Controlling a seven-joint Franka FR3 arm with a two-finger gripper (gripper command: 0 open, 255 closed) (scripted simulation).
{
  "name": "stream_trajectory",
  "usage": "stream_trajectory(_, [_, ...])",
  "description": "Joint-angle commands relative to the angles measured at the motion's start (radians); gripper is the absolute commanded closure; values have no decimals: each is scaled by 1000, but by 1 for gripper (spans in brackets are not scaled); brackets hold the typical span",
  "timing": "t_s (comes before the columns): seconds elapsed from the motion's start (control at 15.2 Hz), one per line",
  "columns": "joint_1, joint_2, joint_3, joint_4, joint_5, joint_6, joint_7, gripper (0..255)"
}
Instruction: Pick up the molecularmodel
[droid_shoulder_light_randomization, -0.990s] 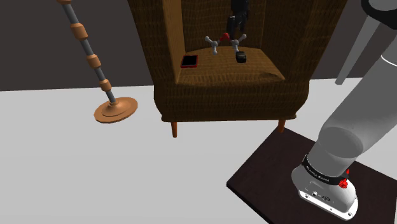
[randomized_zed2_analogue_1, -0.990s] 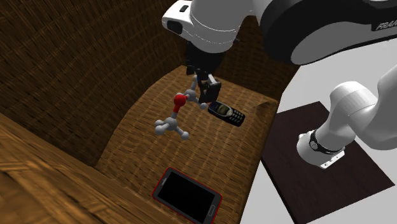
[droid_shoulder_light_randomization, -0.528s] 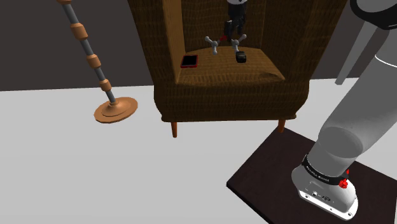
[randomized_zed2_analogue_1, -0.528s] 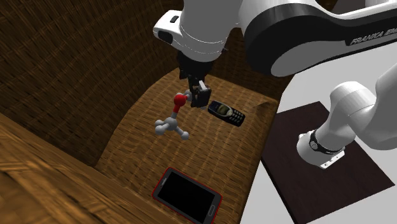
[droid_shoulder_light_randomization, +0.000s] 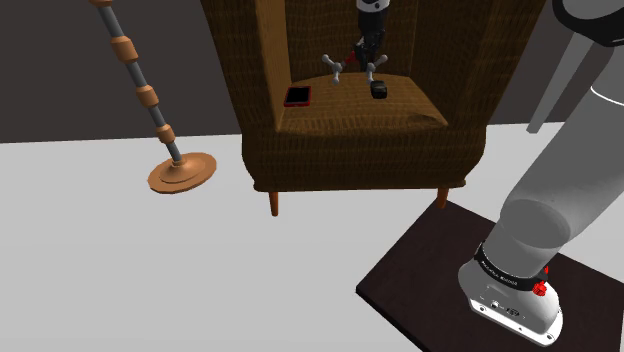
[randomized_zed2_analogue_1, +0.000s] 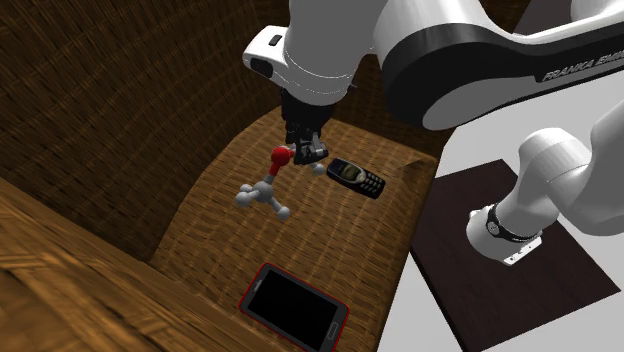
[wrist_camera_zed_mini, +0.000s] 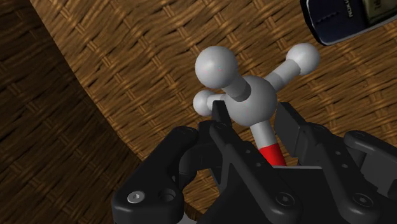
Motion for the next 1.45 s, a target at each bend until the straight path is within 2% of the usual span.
stream_trajectory(0.0, [-5,3,-6,-9,1,-1,0,255])
stream_trajectory(0.2, [-5,-4,-6,-23,-1,6,1,255])
stream_trajectory(1.25, [-8,55,0,256,12,-212,-31,255])
stream_trajectory(1.39, [-8,56,0,259,12,-214,-31,255])
